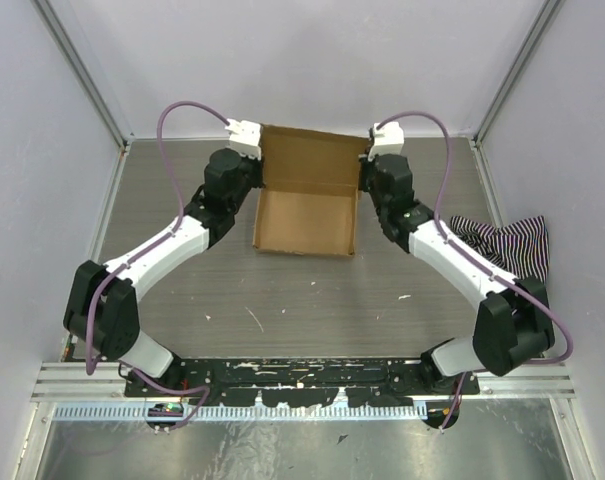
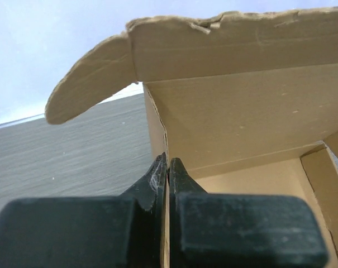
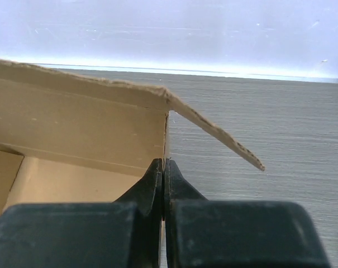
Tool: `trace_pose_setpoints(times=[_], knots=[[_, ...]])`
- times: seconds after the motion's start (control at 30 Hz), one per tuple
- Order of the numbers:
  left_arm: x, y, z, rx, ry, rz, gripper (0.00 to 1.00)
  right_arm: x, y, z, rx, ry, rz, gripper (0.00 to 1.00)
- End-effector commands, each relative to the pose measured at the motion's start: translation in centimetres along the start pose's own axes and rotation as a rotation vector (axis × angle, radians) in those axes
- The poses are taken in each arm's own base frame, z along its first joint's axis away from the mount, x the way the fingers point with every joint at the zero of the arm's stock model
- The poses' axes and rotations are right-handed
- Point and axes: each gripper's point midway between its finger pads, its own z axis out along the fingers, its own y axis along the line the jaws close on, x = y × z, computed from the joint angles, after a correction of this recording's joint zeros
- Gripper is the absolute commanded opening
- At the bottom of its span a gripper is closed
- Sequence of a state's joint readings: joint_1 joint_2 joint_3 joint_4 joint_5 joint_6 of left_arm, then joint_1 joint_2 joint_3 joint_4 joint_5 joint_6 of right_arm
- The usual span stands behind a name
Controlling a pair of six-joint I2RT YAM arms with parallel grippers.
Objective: Fold the paper box
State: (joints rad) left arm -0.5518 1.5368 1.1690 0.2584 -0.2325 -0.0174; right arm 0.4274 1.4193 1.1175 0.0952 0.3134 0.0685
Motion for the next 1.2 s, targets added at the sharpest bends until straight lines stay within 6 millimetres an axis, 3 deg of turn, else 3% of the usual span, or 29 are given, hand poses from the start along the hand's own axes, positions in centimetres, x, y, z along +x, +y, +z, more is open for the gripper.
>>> trace_pose_setpoints(times=[0.0, 0.17, 0.33, 0.67, 0.8, 0.97, 1.07, 1.17], knots=[[0.3, -1.2, -0.6, 0.031, -0.058, -0.06, 0.06, -5.3, 2.3, -1.5, -0.026, -0.298, 0.029, 0.01], [2.3, -1.5, -1.9, 0.03, -0.021, -0.066, 0.06, -2.3, 3.2, -1.6, -0.003, -0.263, 0.034, 0.01], [3.1, -1.6, -3.4, 0.021, 0.008, -0.054, 0.05, 0.1, 4.0, -0.9, 0.005, -0.189, 0.081, 0.01], [4.6, -1.6, -5.7, 0.017, 0.05, -0.078, 0.04, 3.6, 4.6, -0.5, 0.046, -0.065, 0.199, 0.01], [6.3, -1.7, -6.3, 0.018, 0.085, -0.07, 0.05, 4.8, 4.8, -1.2, 0.046, -0.036, 0.199, 0.01], [7.9, -1.6, -8.1, 0.014, 0.132, -0.081, 0.25, 6.6, 5.2, -2.8, 0.039, 0.016, 0.166, 0.01], [7.8, -1.1, -10.1, 0.009, 0.144, -0.109, 0.39, 8.0, 5.0, -4.2, 0.044, 0.05, 0.139, 0.02], [8.4, -0.6, -12.1, 0.0, 0.174, -0.134, 0.43, 9.5, 4.9, -5.8, 0.038, 0.088, 0.121, 0.02]])
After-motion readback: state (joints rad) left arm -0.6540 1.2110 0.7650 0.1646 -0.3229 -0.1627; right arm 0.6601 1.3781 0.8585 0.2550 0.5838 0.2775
